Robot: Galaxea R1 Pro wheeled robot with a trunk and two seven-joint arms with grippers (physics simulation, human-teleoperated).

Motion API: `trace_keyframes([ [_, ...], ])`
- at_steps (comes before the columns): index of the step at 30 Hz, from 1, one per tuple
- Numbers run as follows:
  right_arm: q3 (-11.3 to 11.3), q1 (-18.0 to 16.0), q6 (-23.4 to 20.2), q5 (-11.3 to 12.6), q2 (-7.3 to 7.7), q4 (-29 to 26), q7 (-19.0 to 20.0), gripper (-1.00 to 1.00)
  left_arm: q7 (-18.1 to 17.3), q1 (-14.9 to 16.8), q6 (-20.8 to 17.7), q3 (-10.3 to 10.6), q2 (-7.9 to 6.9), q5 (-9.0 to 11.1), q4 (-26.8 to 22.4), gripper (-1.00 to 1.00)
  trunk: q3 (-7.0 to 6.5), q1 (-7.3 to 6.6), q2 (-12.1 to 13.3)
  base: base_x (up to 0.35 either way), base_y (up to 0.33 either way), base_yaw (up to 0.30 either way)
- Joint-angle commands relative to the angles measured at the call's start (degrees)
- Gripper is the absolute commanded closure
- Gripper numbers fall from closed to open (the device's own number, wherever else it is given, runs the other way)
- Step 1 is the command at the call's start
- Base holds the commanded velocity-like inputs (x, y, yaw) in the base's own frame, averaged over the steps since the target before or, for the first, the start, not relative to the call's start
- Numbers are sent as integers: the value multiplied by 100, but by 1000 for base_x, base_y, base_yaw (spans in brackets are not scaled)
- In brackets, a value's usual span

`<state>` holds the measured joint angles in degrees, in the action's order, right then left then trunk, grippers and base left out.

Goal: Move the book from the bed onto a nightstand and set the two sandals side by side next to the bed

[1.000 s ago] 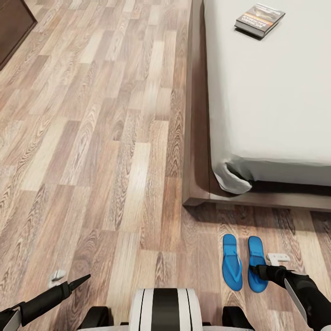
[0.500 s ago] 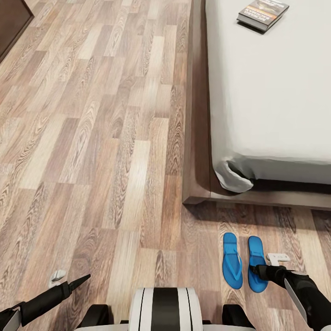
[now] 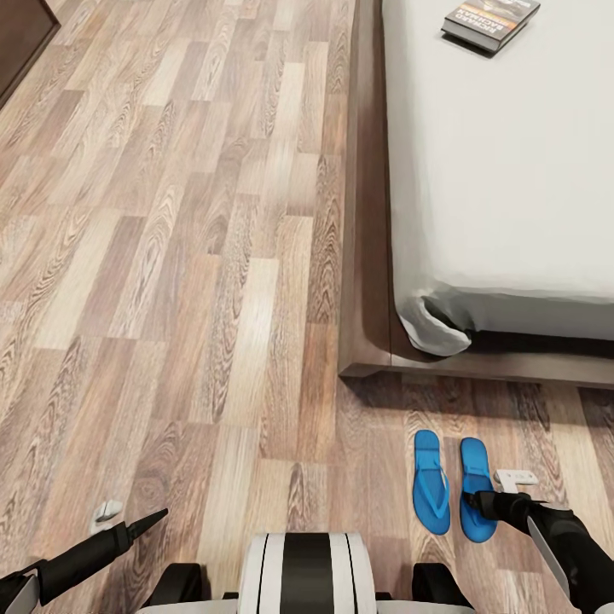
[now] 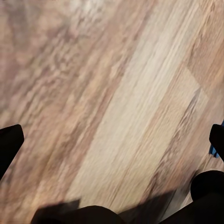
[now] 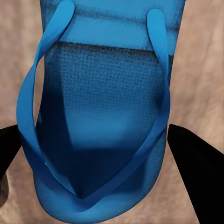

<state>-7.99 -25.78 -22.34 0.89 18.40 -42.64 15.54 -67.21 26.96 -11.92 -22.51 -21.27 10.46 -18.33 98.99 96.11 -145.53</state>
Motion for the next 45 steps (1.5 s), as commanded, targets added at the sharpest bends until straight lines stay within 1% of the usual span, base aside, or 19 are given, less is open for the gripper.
trace_keyframes([
  [1,-19,3,-34,-1,-3,-8,28,100,-20,3,-60,-8,0,18,3,-100,3,0,-1,0,0,0],
  [6,-23,3,-34,-1,-3,-8,30,100,-20,3,-57,-8,0,18,4,-100,3,0,-1,0,0,0],
  [7,-21,3,-34,-1,-3,-9,30,-100,-20,3,-57,-8,0,18,3,-100,3,0,-1,0,0,0],
  [30,-28,3,-34,-2,-3,-16,37,-100,-20,3,-68,-8,0,18,1,-100,3,0,-1,0,0,0],
  [45,-19,3,-34,-3,-3,-18,37,-100,-15,3,-75,-1,0,18,-3,-100,-329,-39,19,0,0,0],
])
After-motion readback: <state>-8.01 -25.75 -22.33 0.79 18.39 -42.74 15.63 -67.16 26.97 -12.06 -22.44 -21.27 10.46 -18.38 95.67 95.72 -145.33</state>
